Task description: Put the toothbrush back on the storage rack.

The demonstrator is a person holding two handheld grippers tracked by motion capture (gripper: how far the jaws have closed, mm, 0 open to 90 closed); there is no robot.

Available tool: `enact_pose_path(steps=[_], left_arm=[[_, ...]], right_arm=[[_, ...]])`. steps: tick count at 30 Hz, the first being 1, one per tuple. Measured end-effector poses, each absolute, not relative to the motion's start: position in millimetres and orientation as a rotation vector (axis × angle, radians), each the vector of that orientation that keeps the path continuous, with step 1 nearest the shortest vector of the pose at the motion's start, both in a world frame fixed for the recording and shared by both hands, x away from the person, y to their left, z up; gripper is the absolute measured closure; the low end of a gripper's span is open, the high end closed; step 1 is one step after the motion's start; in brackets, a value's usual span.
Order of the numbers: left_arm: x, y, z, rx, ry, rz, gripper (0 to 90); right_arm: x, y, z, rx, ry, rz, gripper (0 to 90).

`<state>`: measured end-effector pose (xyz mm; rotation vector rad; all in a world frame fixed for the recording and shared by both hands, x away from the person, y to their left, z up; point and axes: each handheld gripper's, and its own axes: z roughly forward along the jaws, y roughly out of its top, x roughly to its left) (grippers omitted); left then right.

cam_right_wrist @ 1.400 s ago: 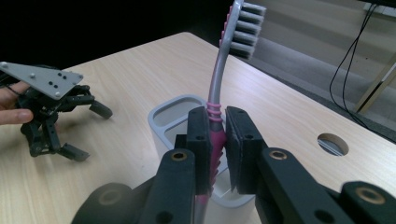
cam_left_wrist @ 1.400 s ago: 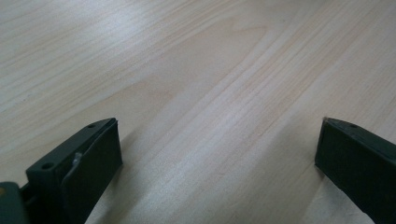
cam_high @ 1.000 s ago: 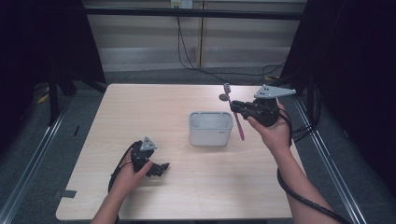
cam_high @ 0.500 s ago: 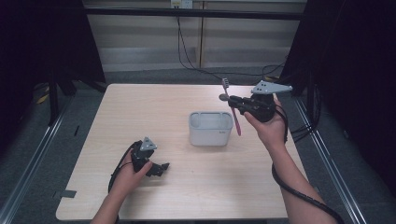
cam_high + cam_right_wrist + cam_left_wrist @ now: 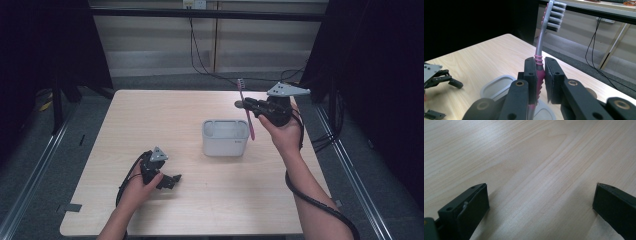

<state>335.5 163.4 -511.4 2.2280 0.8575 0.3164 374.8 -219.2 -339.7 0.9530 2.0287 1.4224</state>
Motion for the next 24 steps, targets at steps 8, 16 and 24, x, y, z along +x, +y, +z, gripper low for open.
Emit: enact_pose_path(steps=[8, 16, 24], left_arm=[[335.5, 163.4, -511.4, 2.228, 0.858, 0.316, 0.1], [335.7, 163.6, -511.2, 2.231, 0.854, 0.32, 0.1], [335.7, 163.6, -511.2, 2.231, 0.854, 0.321, 0.1]], right_arm=[[381.9, -218.3, -340.4, 0.964, 2.013, 1.428, 80.9], [386.5, -216.5, -339.8, 0.968, 1.986, 1.43, 80.9], [392.1, -212.6, -341.8, 0.98, 1.978, 1.447, 80.9]])
